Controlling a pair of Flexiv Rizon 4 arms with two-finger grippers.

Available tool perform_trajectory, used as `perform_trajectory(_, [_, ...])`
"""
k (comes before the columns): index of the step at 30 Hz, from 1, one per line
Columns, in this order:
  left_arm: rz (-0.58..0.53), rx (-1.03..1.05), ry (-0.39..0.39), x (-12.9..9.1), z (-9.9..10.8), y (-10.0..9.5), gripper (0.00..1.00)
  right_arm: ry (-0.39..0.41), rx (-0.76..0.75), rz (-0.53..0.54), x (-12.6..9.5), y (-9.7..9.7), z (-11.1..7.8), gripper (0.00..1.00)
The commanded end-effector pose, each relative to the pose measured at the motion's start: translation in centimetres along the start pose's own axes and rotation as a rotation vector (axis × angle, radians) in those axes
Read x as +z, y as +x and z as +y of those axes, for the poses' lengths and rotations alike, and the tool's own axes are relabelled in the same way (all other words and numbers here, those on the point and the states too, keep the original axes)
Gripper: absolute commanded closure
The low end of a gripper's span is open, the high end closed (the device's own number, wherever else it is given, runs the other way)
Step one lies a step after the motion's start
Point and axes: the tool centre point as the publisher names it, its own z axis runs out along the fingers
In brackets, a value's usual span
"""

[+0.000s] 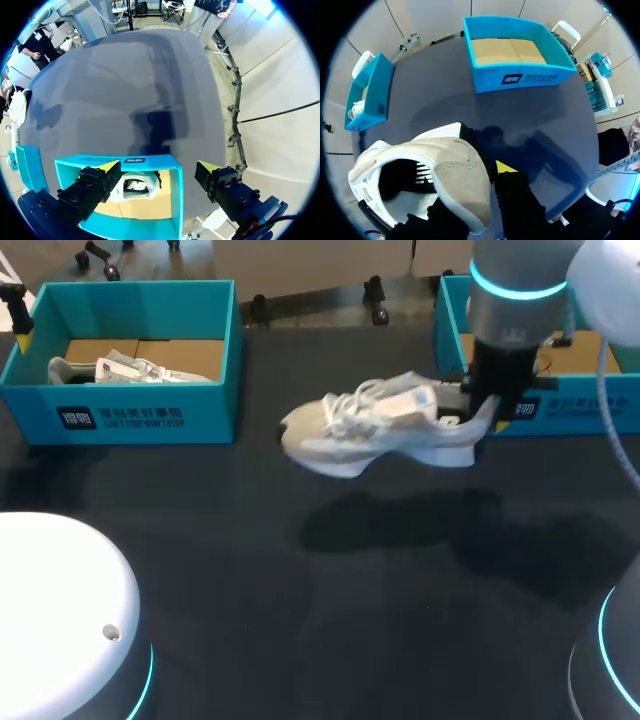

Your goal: Take the shoe out of the shoebox, open the shoe tongue, remove and reinsert the insole, then place the shoe into the shoebox

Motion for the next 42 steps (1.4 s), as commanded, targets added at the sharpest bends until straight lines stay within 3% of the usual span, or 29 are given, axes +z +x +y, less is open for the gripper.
perform_trajectory(1, [0.001,0.0,0.0,-0.1,0.0,0.0,0.0,0.008,-0.003,0.006,1.7,1.4,-1.2,1.0])
perform_trajectory(17, [0.001,0.0,0.0,-0.1,0.0,0.0,0.0,0.008,-0.003,0.006,1.7,1.4,-1.2,1.0])
perform_trajectory(27, [0.001,0.0,0.0,-0.1,0.0,0.0,0.0,0.061,-0.041,0.009,6.5,4.9,-6.6,1.0])
perform_trajectory(36, [0.001,0.0,0.0,-0.1,0.0,0.0,0.0,0.064,-0.073,0.021,7.8,7.4,-9.7,1.0])
perform_trajectory(42, [0.001,0.0,0.0,-0.1,0.0,0.0,0.0,0.065,-0.096,0.021,8.6,8.0,-11.6,1.0])
